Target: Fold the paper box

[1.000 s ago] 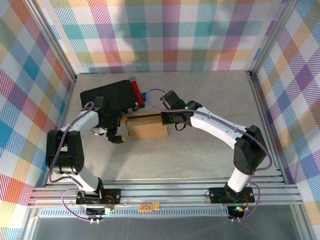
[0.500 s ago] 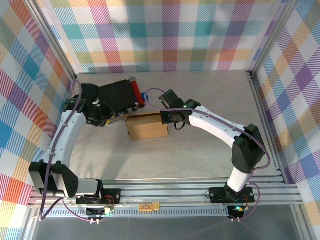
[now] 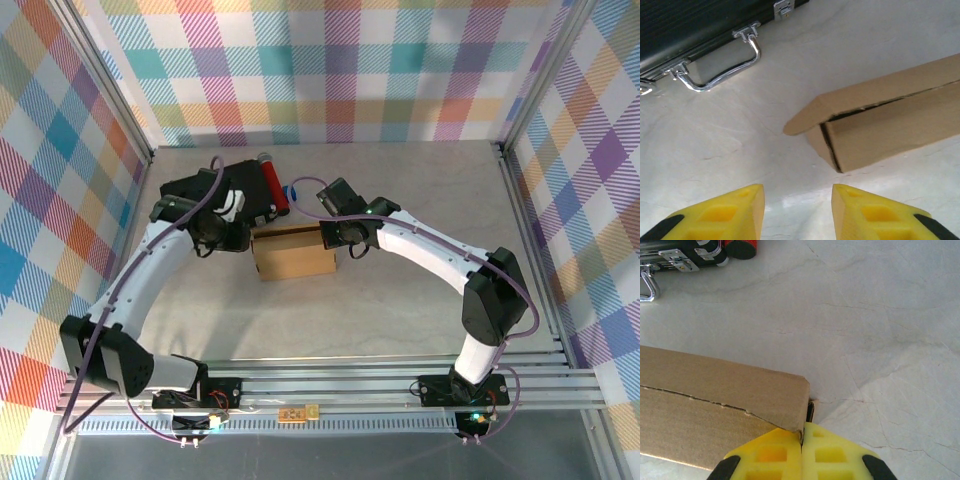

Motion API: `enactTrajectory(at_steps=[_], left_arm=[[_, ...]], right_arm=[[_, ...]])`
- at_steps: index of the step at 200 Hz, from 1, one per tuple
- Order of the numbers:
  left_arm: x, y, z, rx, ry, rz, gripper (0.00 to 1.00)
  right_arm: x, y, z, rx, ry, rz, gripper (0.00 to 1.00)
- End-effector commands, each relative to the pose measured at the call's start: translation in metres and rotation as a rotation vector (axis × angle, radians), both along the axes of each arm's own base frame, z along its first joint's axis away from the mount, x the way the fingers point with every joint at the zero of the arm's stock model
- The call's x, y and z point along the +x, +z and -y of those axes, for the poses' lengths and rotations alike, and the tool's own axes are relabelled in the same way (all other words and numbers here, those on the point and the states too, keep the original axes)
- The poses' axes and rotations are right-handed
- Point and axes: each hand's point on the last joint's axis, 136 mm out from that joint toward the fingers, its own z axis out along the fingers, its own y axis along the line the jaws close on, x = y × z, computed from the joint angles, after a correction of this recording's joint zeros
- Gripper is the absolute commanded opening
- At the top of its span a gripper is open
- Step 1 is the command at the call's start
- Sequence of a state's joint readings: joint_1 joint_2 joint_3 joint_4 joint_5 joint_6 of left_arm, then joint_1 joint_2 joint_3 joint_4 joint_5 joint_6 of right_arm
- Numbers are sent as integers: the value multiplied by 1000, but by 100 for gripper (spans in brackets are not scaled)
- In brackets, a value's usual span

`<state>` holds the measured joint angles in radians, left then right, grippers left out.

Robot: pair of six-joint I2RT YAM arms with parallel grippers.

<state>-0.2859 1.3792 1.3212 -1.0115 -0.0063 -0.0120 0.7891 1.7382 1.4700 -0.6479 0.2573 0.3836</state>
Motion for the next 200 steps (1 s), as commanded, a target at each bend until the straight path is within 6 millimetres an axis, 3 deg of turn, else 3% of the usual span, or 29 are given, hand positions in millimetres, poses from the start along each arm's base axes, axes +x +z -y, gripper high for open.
enactTrajectory(at_steps=[1,68,116,163,200], left_arm=[[14,-4,-3,67,-61,18,40],[35,-10,12,3,-70,42,34],[35,-15,14,0,-67,23,28],[37,-6,15,-22,-38,40,11],[32,-8,15,-25,-2,-34,3]], right_arm=[[-32,-43,11,-102,47,-181,0],[-33,-44,11,-101,49,-187,0],[-32,-42,11,-100,48,-184,0],[-31,-43,11,-102,49,-184,0],[-31,-43,10,-104,50,-187,0]])
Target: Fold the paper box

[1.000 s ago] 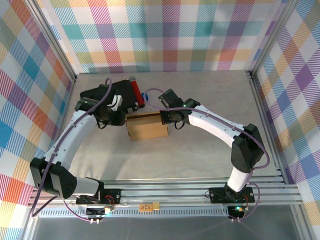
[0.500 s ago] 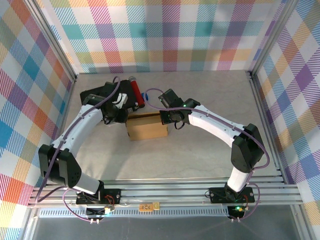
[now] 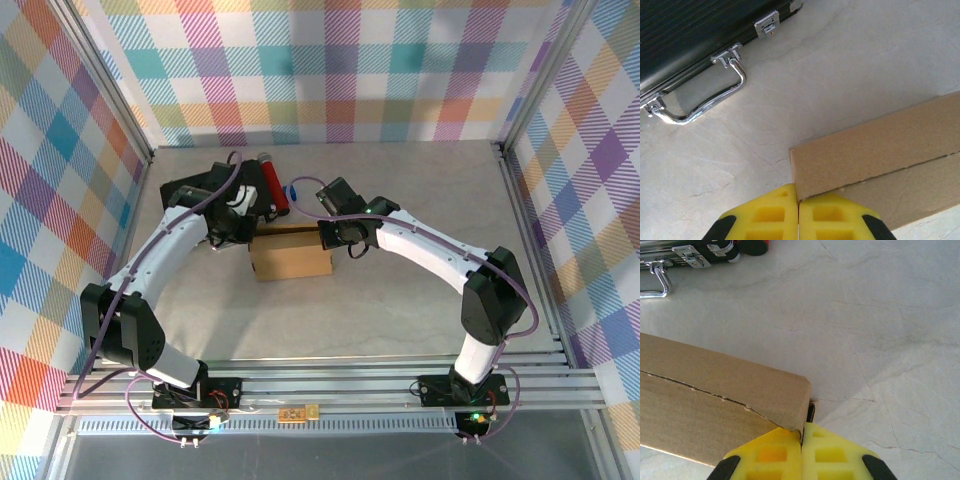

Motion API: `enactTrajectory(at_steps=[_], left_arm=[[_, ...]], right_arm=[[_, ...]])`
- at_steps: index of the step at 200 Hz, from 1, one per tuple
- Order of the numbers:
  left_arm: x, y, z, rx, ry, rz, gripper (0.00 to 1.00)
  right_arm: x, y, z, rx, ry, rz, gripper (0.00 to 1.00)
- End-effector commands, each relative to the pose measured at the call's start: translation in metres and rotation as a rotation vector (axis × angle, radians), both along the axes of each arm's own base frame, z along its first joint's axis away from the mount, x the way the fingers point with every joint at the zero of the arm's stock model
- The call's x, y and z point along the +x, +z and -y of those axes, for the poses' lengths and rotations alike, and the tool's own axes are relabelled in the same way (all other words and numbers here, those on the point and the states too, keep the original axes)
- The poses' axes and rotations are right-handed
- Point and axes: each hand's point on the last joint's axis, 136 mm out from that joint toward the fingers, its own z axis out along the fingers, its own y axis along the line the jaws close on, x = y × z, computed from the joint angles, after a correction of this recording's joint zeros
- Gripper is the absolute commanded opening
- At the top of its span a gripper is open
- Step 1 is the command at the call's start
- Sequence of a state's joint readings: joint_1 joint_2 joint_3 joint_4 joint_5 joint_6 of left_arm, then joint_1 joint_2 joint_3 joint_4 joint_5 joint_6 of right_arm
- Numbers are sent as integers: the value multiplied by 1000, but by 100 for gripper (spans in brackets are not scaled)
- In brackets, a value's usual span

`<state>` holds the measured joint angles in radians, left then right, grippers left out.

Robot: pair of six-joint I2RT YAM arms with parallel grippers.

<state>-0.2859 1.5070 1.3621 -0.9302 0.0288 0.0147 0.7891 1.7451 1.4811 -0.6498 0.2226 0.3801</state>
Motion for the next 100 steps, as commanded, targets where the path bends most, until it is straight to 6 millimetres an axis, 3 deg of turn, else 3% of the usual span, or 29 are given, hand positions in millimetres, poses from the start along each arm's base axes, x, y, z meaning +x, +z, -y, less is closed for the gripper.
enactTrajectory(at_steps=[1,100], left_arm=[[0,10,-1,-6,37,-26,4],[-13,8,13,-113,193,-220,0]], right_arm=[[-28,-43,16,-126,31,-167,0],[-28,-43,14,-128,37,-170,0]])
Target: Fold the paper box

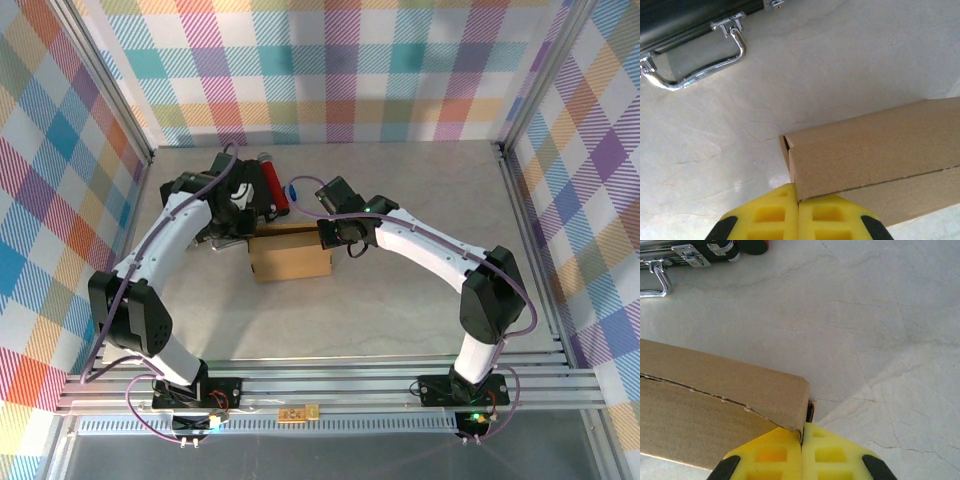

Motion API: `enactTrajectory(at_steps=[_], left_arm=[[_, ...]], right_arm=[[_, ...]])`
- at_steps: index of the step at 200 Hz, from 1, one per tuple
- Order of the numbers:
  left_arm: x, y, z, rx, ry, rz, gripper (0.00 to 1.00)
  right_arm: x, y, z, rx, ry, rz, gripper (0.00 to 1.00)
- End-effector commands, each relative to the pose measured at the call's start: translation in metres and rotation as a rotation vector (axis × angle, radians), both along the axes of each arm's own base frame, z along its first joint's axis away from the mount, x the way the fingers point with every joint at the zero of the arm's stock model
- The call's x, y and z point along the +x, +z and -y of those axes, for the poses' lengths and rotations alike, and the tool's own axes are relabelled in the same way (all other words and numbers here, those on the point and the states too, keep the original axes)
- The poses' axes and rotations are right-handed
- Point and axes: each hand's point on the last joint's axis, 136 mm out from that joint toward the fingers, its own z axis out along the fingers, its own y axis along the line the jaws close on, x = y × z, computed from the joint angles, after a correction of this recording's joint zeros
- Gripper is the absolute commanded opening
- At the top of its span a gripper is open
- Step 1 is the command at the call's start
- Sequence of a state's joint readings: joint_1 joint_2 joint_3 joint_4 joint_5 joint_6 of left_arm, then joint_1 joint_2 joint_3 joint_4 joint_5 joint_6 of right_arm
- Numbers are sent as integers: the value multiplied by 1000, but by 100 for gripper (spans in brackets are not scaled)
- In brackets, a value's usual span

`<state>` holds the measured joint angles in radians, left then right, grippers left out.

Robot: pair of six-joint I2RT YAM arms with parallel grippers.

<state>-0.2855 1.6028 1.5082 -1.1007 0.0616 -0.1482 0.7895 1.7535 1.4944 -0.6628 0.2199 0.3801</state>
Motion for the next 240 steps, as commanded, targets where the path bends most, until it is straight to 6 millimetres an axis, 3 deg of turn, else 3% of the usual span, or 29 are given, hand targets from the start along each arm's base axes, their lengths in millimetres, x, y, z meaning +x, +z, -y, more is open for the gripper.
enactTrajectory(at_steps=[1,145,194,240], left_arm=[[-8,5,9,-67,56,-72,0],[-17,19,28,-146,102,-251,0],[-25,11,27,-155,126,-253,0],[-22,1,32,-174,159,-139,0]], right_arm=[[-28,-42,15,-123,35,-162,0],[-25,-47,16,-162,18,-185,0],[-26,-49,17,-165,3,-195,0],[-25,-50,19,-164,-16,-194,0]])
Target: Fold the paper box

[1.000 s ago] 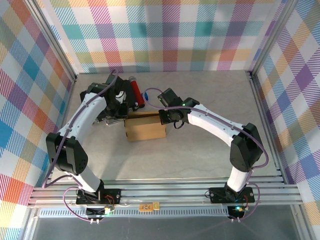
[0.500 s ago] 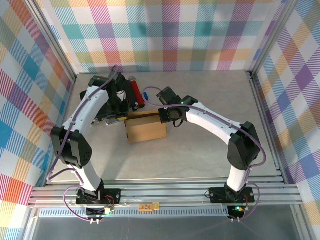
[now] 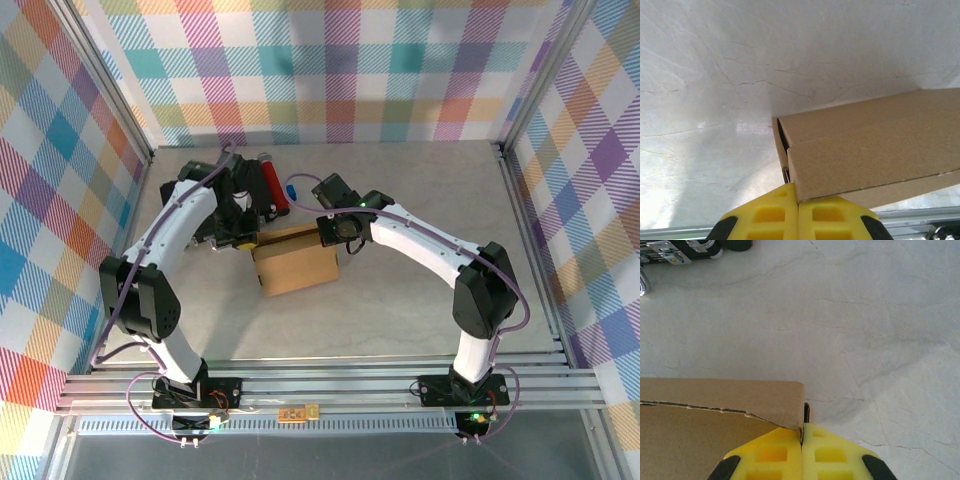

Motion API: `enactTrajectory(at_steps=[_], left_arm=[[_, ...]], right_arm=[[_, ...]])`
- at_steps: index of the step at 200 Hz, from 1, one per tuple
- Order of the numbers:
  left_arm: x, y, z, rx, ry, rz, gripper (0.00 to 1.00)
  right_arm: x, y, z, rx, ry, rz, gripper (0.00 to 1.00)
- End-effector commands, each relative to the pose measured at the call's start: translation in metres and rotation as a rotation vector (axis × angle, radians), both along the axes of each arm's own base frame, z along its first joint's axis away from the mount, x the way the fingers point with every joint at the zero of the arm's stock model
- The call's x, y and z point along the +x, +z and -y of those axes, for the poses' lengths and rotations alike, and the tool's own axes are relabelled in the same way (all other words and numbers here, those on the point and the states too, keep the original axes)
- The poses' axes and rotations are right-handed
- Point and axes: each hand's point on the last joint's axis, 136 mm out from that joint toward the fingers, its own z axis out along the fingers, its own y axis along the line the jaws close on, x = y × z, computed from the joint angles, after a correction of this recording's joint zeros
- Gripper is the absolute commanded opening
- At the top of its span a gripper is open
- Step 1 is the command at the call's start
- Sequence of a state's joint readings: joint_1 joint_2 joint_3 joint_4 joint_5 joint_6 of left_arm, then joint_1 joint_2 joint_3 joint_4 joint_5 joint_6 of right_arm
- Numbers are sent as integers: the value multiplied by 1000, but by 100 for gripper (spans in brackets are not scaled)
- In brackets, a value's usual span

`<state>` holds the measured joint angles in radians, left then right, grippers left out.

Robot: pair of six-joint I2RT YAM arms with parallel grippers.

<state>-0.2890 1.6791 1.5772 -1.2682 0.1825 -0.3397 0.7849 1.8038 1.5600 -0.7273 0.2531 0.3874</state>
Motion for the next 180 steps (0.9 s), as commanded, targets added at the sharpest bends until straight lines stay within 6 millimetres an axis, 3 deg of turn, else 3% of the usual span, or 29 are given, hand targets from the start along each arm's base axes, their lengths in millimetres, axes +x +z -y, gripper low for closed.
enactTrajectory(at_steps=[1,59,134,180], left_arm=[[5,10,17,-69,15,102,0],[2,9,20,-23,33,261,0],[-8,-11,14,121,8,399,0],[-11,-15,10,205,5,451,0]], right_arm=[[-32,-45,14,-109,8,-178,0],[-30,-38,19,-97,-17,-137,0],[-30,-27,17,-78,-23,-142,0],[-34,-8,16,-41,-29,-149,20]])
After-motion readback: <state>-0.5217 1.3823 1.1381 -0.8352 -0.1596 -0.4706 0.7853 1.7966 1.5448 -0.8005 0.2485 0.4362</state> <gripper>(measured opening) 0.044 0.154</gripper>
